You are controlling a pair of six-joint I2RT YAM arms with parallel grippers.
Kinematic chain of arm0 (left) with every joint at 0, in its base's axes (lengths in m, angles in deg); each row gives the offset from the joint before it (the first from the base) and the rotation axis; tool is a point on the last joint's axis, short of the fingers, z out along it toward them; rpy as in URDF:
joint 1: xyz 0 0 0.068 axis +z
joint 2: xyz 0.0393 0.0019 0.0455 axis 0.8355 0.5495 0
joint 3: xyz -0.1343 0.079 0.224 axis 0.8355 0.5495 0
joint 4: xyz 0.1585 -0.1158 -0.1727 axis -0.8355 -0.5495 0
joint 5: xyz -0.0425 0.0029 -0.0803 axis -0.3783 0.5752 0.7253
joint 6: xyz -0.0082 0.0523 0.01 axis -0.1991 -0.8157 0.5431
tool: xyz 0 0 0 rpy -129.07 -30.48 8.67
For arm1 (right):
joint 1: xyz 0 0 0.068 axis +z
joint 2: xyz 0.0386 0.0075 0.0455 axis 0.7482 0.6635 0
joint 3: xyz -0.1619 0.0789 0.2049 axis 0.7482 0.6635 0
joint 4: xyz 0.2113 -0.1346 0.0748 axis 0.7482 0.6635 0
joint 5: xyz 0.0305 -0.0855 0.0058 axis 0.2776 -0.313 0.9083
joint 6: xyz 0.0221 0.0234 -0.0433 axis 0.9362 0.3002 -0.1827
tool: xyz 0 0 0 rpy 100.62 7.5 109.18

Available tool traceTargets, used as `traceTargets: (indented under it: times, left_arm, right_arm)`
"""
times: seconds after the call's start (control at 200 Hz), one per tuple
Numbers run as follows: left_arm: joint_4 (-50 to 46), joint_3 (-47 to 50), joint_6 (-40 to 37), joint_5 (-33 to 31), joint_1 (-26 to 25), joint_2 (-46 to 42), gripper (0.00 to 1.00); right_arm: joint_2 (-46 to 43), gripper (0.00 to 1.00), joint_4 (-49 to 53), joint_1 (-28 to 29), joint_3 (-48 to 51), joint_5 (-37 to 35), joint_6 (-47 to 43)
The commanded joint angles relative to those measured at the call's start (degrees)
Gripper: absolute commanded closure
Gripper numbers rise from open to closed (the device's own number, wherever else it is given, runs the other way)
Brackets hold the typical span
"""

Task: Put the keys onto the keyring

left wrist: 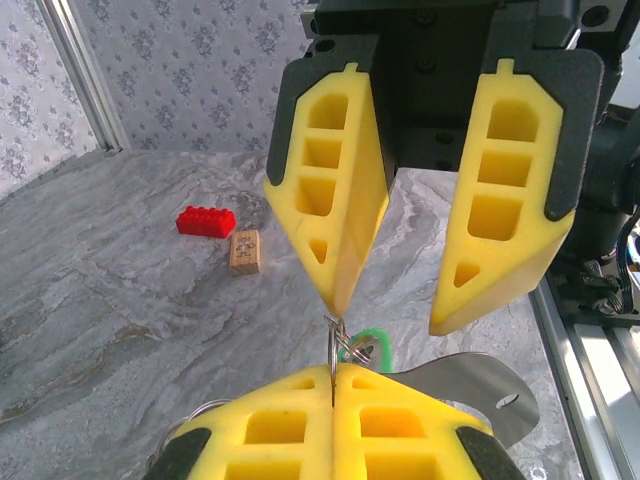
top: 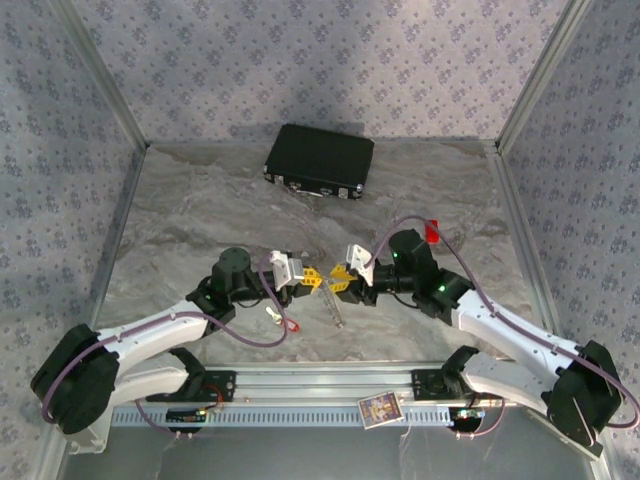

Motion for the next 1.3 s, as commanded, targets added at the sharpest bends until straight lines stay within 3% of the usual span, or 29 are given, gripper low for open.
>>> traceTargets:
  times: [0.0,0.315,0.57,0.63,0.71,0.849,0.979,1.164,1.229,1.294]
  left_arm:
    - [3.04,-0.26,-0.83,2.78,-0.05,-1.2,1.0]
    - [1.91,-0.96,-1.76,4.15,-0.53,-1.24,1.0]
    - [0.84,-1.53,-2.41,4.44,-0.77,-1.2,1.0]
    - [-1.27,-2.29,-3.02,3.51,-0.85,-1.2,1.0]
    - [-7.24,-4.08,-5.48,2.3,-0.85,-1.11,0.89]
    - [-16.43,-7.21,-9.49,1.26,-1.03,-1.03,0.86]
    - [-19.95,-8.73,-11.17,0.68,-1.11,-0.59,0.88]
    - [-23.22,-10.03,-12.81,0.41,-1.11,-0.05,1.0]
    - [-22.09,-9.41,-12.31,0.41,-1.11,-0.46,1.0]
    - [-19.78,-8.37,-11.21,0.27,-1.12,-1.05,1.0]
  right_arm:
    - [0.39,0.69,-1.24,0.25,-1.85,-1.76,-0.86]
    - [3.01,0.77,1.16,0.74,-3.85,-1.13,-2.38]
    - [3.63,1.0,3.02,0.99,-5.12,0.66,-4.02]
    - [3.85,1.0,4.71,0.96,-5.94,1.13,-5.13]
    - [4.06,1.0,8.19,1.13,-7.5,1.17,-7.3]
    - [5.5,1.0,15.48,1.82,-11.18,-0.45,-11.96]
    - [7.58,1.0,20.62,2.31,-14.74,-1.13,-13.69]
    - [8.44,1.0,22.33,2.72,-16.56,-1.34,-14.13]
    - [7.18,0.75,20.14,2.35,-15.12,-2.4,-12.24]
    - [4.99,0.65,16.81,1.48,-12.2,-3.37,-9.44]
